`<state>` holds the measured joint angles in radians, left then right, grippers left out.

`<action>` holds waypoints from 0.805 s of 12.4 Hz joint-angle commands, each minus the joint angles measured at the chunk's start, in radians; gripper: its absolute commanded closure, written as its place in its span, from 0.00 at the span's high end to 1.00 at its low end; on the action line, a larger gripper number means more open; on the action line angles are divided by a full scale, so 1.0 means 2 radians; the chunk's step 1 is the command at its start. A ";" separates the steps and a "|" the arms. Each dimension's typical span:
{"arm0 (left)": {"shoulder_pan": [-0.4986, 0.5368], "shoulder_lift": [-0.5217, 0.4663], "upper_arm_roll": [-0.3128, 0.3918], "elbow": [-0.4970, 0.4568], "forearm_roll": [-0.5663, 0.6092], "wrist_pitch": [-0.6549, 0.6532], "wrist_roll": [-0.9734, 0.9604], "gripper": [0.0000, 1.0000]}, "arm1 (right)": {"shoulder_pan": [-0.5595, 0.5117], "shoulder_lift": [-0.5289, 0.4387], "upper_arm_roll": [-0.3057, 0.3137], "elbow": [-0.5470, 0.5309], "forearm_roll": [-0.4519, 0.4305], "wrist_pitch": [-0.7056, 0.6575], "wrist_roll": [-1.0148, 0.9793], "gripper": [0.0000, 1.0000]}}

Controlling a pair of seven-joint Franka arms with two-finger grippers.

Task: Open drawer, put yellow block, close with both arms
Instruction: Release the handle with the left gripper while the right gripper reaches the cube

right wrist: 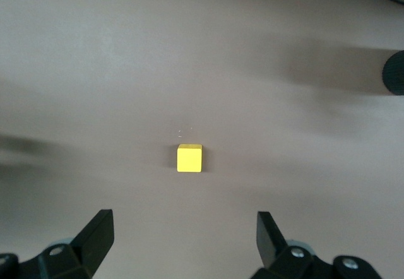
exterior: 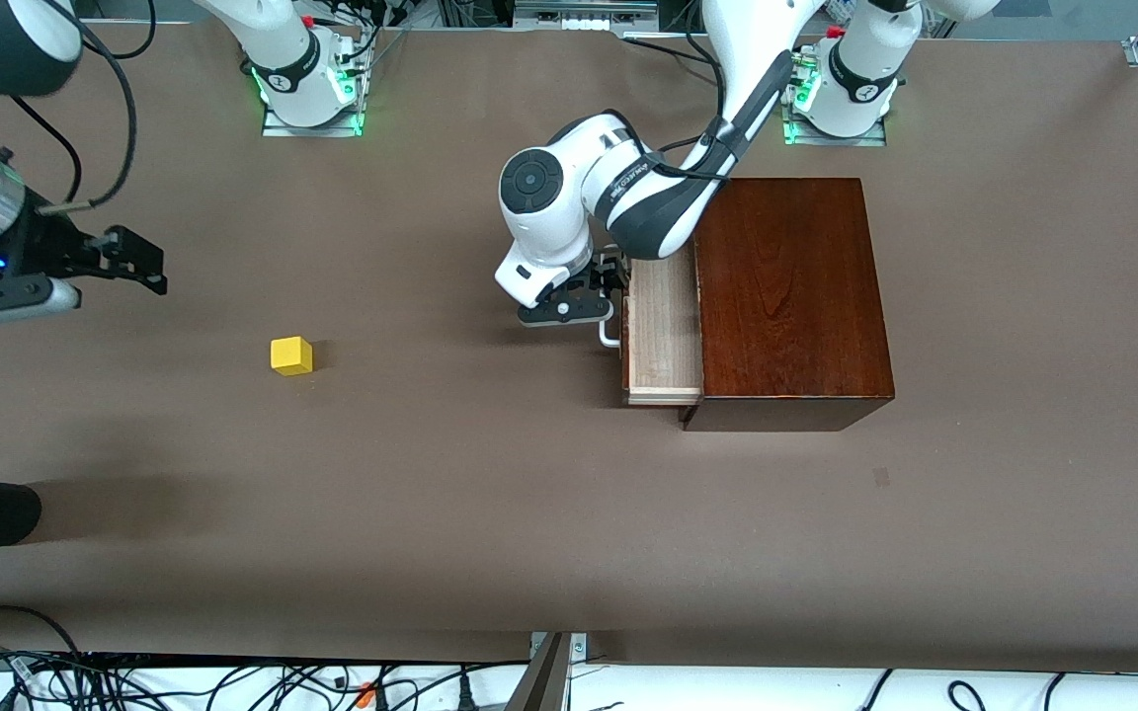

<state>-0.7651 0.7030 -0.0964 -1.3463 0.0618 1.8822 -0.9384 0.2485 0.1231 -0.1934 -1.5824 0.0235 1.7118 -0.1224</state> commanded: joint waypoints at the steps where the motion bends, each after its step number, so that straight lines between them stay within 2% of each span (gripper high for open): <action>1: -0.022 -0.006 -0.019 0.050 -0.043 -0.048 -0.031 1.00 | -0.004 0.045 0.002 0.005 -0.005 0.004 0.001 1.00; 4: -0.022 -0.011 -0.019 0.060 -0.029 -0.109 -0.003 1.00 | -0.005 0.066 0.002 0.004 -0.004 0.009 -0.006 1.00; 7: 0.001 -0.035 -0.017 0.116 -0.029 -0.198 0.059 1.00 | -0.005 0.073 0.002 -0.003 0.001 0.013 -0.013 1.00; 8: 0.018 -0.042 -0.017 0.135 -0.029 -0.224 0.095 1.00 | -0.004 0.073 0.002 -0.012 0.001 0.027 -0.006 1.00; 10: 0.052 -0.064 -0.017 0.139 -0.029 -0.237 0.151 1.00 | -0.002 0.068 0.003 -0.061 0.002 0.078 0.018 1.00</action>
<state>-0.7195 0.6103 -0.1267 -1.0859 0.0092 1.4455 -0.7395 0.2456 0.2781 -0.1933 -1.6142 0.0242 1.7847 -0.1209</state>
